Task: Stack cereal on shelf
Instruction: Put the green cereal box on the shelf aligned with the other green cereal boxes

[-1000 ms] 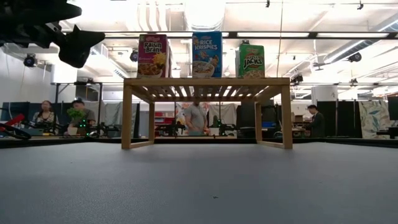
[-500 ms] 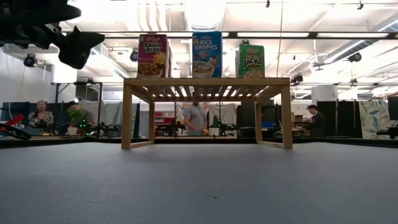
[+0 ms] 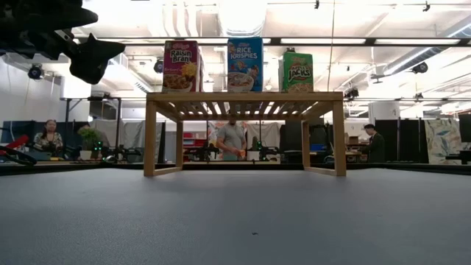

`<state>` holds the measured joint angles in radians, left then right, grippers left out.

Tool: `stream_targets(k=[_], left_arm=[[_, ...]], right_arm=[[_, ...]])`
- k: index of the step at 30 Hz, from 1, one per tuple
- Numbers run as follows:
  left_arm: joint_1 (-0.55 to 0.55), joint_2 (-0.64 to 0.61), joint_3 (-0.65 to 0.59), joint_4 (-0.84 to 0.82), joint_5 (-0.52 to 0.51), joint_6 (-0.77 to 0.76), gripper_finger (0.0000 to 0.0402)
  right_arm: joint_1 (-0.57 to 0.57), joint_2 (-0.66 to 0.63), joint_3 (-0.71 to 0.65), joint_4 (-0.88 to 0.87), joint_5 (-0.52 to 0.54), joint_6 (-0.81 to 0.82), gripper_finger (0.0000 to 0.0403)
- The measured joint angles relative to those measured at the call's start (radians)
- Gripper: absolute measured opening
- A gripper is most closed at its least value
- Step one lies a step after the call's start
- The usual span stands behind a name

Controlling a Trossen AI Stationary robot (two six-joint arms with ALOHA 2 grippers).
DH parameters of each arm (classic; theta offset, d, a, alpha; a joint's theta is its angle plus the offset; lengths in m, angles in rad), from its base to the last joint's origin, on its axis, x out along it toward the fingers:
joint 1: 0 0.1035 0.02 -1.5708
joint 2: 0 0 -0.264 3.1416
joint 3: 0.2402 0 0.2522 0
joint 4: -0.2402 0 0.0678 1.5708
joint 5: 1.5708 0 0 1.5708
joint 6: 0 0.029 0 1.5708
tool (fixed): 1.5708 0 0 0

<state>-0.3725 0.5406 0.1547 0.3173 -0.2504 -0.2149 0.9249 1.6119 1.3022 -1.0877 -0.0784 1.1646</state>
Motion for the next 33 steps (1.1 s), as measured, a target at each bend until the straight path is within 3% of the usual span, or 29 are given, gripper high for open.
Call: stream_targets(k=[10, 15, 33], left_arm=[[0.0, 0.009, 0.0, 0.018, 0.004, -0.009, 0.0265], [0.0, 0.033, 0.0, 0.091, 0.085, -0.009, 0.0265], [0.0, 0.153, 0.0, 0.193, 0.104, -0.008, 0.0265]], right_arm=[[0.0, -0.012, 0.0, 0.0, 0.001, -0.038, 0.0273], [0.0, -0.016, 0.0, 0.0, 0.001, -0.041, 0.0246], [-0.005, -0.017, 0.0, 0.025, 0.001, 0.012, 0.0207]])
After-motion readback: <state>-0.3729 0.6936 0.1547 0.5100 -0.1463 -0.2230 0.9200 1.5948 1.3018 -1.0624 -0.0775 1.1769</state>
